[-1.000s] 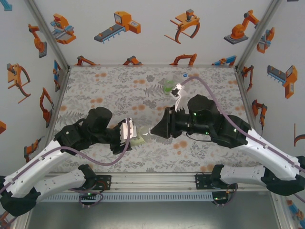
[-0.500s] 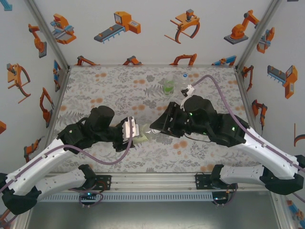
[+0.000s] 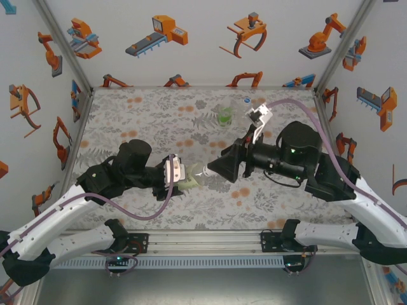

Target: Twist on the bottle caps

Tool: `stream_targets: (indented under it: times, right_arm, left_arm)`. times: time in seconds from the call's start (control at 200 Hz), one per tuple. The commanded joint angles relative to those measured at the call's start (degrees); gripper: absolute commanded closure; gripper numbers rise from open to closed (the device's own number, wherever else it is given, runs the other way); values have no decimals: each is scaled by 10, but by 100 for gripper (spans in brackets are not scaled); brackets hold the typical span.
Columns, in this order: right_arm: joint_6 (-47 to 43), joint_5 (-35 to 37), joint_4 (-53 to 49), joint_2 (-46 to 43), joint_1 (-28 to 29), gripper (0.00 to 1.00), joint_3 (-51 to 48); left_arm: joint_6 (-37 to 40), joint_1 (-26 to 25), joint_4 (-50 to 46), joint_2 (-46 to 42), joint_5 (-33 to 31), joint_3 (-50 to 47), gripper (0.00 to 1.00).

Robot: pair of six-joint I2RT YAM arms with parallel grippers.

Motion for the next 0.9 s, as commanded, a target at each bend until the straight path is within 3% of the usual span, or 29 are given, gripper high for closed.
stream_targets:
  times: [0.0,0.07,0.295,0.896]
  right_arm:
    - [-236,-126,22,-2,-5,40,-5]
    - [-318,-172,-9,0,-5,42,4]
    - [-431,-181,-110,41,-5,44,69]
    - [-515,-197,-171,87,-5,48,121]
  left_arm:
    - [4,-2,-8,-4,27,24,100]
    - [6,-2,-15,-3,31,27,100]
    - [7,-2,-24,-9,30,31,100]
    - [6,-2,-28,-11,30,30,100]
